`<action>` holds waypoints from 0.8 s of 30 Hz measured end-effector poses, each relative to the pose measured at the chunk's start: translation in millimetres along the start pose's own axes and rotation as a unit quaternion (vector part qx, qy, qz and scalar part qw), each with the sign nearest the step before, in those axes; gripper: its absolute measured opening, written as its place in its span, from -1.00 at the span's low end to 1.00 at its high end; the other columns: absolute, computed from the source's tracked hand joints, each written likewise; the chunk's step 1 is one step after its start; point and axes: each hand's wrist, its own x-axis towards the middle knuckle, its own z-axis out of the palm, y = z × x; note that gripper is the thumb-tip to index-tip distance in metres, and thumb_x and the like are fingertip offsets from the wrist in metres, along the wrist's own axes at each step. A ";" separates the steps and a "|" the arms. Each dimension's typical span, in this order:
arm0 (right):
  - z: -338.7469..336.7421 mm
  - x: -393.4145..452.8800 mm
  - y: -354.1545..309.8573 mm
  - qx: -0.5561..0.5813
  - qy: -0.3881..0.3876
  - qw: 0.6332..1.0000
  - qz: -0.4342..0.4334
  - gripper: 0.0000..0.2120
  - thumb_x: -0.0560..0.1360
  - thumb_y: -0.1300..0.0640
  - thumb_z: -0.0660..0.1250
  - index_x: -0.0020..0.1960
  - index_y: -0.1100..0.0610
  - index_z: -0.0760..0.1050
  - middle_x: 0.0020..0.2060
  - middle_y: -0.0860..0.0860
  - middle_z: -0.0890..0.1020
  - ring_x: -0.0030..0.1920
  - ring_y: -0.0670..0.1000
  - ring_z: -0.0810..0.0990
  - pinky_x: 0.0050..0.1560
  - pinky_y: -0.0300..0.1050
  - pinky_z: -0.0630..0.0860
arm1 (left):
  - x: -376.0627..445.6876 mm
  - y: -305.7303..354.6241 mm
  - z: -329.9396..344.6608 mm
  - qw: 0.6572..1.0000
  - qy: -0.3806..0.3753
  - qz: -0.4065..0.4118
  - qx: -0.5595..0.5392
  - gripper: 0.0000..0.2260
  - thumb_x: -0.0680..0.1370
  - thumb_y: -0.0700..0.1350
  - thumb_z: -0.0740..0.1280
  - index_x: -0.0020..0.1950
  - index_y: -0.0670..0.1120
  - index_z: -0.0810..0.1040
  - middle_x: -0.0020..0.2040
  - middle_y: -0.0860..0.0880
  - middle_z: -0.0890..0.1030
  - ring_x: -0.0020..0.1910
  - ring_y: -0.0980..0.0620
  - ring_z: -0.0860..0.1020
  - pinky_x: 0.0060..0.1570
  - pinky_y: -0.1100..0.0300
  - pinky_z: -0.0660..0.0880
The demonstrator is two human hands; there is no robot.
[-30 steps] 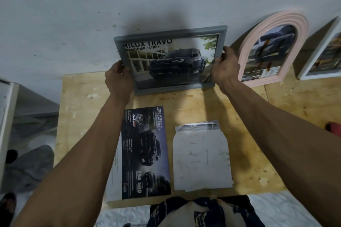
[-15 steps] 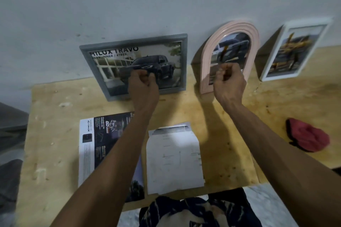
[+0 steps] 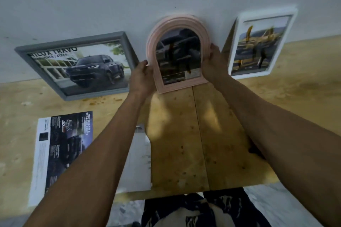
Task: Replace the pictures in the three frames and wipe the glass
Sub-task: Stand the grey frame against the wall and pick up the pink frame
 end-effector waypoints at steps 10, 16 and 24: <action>-32.6 -25.8 22.5 0.025 -0.009 0.995 -0.098 -0.76 0.65 0.19 0.10 0.19 0.18 0.50 -0.06 0.03 0.53 -0.08 -0.04 0.45 -0.19 -0.29 0.25 | -52.6 6.7 18.7 0.988 0.136 -0.038 -0.059 -0.79 0.65 -0.08 0.23 -0.12 -0.14 0.50 -0.31 -0.03 0.50 -0.27 0.04 0.43 -0.20 0.16 0.34; -49.8 -62.9 29.9 0.079 -0.009 0.995 -0.053 -0.74 0.61 0.06 0.17 0.19 0.08 0.56 0.01 0.04 0.63 -0.01 0.03 0.57 -0.08 -0.15 0.43 | -107.9 16.0 20.3 0.955 0.118 -0.127 -0.241 -0.84 0.65 -0.07 0.28 0.00 -0.15 0.56 -0.44 -0.01 0.54 -0.49 0.07 0.44 -0.43 0.18 0.35; -83.0 -143.3 56.1 0.174 -0.121 0.977 0.034 -0.83 0.57 0.00 0.31 0.07 0.04 0.61 -0.04 0.02 0.68 -0.06 0.05 0.68 -0.02 0.02 0.64 | -191.8 -10.1 14.4 0.905 0.087 -0.196 -0.368 -0.76 0.62 -0.10 0.35 0.18 -0.24 0.58 -0.04 -0.20 0.70 -0.20 -0.05 0.65 -0.10 -0.04 0.66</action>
